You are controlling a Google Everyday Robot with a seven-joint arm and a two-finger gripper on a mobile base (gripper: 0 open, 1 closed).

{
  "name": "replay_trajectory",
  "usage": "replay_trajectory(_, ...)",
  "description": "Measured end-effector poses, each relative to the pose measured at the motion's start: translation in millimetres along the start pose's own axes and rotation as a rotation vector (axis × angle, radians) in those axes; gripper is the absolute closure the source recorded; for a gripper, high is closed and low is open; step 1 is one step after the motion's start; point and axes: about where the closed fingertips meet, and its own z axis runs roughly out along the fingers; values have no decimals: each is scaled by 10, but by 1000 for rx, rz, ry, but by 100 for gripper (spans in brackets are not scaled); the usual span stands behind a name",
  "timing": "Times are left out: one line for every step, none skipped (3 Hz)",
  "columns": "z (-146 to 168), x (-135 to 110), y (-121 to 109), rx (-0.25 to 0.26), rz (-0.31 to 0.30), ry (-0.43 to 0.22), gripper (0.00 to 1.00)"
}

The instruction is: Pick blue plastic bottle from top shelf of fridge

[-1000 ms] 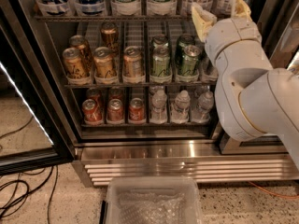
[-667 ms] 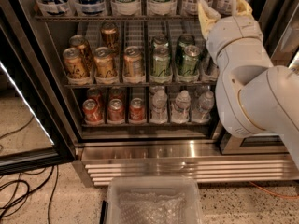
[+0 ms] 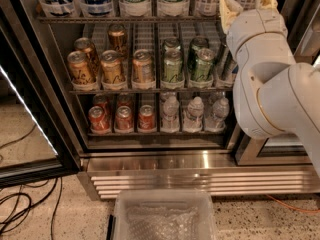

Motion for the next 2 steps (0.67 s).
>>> replay_trajectory(85, -37, -52, 9, 0, -1, 43)
replay_trajectory(186, -53, -102, 22, 0, 6, 42)
